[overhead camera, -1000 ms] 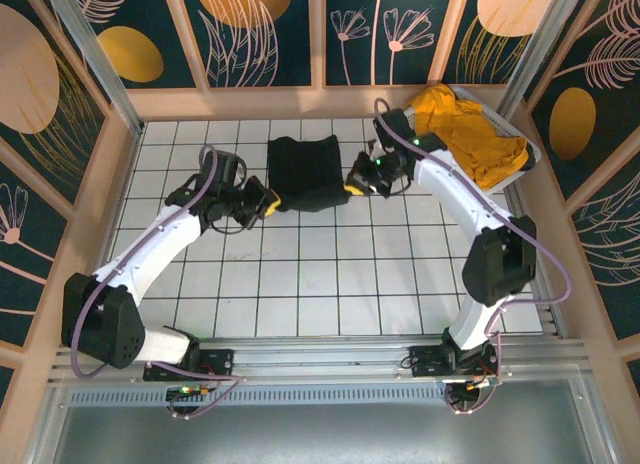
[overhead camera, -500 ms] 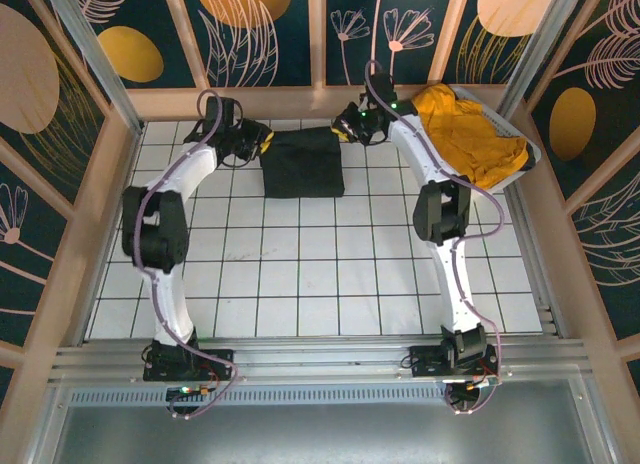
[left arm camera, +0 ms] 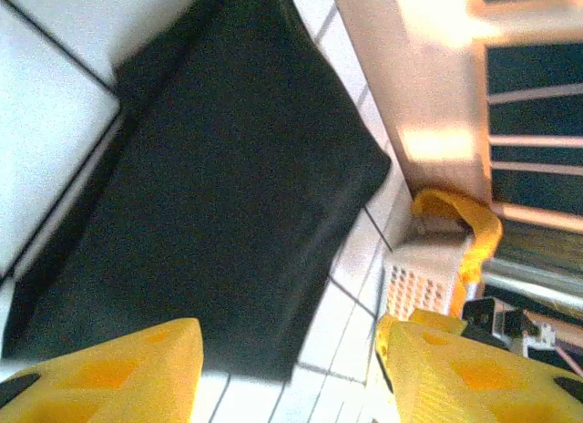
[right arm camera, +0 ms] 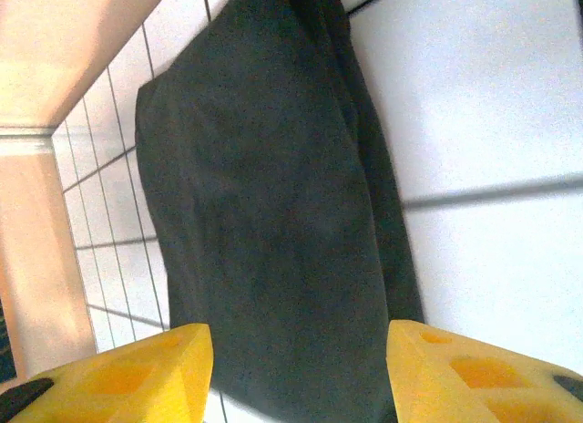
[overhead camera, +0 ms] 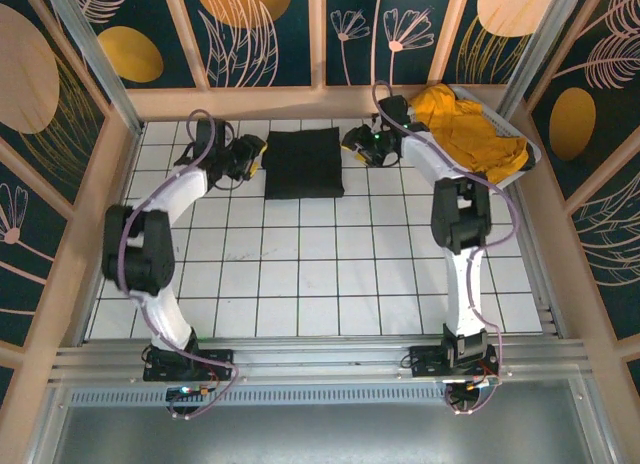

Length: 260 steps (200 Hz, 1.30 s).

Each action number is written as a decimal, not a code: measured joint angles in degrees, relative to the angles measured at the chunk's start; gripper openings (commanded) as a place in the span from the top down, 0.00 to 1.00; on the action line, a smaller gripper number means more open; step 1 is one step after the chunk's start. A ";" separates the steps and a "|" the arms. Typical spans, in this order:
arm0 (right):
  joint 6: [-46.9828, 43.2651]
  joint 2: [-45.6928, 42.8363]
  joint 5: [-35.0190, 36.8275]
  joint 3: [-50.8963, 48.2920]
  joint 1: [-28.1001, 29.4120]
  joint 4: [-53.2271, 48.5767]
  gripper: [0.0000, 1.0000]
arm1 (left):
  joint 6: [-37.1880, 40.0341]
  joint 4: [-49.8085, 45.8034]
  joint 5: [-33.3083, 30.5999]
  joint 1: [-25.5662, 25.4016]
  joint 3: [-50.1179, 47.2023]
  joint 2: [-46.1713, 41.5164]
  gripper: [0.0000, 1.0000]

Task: Fold and stack the t-shirts

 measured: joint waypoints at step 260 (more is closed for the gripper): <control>0.37 -41.46 0.63 -43.69 -0.48 14.16 0.47 | -40.26 18.51 -16.85 -19.78 -0.07 19.30 0.47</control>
